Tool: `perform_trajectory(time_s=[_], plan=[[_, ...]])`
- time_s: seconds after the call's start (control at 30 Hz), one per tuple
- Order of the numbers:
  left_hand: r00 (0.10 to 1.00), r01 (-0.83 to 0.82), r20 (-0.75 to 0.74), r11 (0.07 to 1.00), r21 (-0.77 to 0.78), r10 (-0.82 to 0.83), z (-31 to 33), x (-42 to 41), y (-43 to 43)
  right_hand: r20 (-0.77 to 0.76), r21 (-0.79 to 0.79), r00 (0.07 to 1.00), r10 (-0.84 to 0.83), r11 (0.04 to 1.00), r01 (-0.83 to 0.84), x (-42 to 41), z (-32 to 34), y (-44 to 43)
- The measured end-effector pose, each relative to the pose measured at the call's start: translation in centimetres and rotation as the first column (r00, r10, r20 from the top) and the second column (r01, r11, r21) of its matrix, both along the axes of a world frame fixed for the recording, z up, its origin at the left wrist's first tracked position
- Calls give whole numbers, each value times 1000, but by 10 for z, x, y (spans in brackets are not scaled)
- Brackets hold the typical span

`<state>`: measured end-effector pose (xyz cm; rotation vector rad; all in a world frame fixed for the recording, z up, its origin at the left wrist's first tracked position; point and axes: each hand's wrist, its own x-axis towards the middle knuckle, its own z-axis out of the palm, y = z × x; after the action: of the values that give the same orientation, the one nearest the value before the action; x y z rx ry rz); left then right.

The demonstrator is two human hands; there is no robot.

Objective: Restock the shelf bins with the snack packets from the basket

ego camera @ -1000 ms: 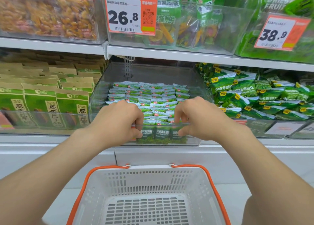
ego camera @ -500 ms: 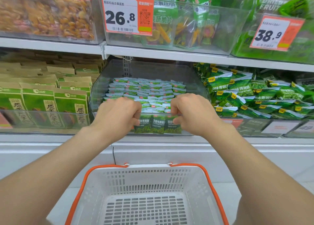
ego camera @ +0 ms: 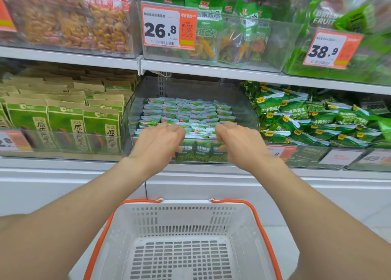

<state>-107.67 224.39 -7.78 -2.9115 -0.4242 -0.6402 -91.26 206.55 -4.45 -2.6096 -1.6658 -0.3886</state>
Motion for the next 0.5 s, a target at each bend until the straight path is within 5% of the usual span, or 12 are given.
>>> perform_trajectory(time_s=[0.4, 0.5], plan=[[978, -177, -120, 983, -41, 171, -2, -2, -18, -134, 67, 991, -22, 997, 32, 0, -1, -1], [992, -123, -37, 992, -19, 123, 10, -13, -23, -202, 73, 978, -58, 995, 74, -4, 3, -2]])
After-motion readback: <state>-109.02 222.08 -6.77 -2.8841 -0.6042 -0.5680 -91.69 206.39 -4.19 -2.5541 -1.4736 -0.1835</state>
